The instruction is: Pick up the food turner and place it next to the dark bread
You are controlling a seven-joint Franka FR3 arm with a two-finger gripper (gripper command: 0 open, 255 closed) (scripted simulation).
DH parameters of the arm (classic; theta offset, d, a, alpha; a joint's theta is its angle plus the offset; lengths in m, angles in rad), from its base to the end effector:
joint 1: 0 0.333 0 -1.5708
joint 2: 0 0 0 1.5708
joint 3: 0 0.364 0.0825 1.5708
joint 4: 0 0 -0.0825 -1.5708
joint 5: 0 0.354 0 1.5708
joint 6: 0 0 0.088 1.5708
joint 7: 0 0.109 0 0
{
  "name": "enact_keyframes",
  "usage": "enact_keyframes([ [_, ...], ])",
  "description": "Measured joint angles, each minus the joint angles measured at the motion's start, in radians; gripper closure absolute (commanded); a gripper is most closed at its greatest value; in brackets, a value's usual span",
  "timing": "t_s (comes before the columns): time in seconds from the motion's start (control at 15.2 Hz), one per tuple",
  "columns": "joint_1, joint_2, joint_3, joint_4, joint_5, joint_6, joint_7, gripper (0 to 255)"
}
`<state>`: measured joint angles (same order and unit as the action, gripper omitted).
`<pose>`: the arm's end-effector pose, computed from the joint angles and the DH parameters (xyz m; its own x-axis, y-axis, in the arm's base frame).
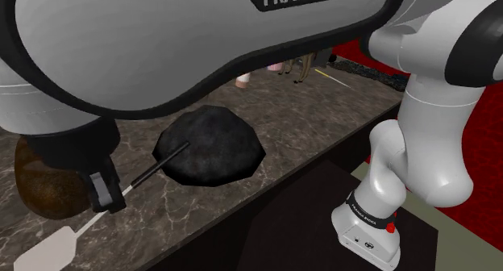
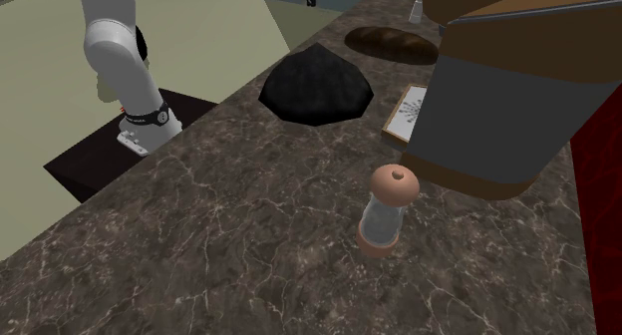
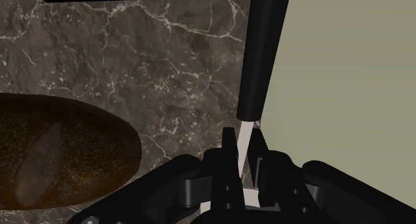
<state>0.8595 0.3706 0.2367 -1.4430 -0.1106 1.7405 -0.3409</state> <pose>0.3298 0.5611 0.5274 0.1238 0.9901 -0.0667 0.9923 -0.1241 0.0003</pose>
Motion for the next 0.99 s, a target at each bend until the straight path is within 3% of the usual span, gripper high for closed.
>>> enact_keyframes([
  [0.99, -0.002, 0.034, -0.005, -0.151, -0.012, 0.184, 0.015, 255],
])
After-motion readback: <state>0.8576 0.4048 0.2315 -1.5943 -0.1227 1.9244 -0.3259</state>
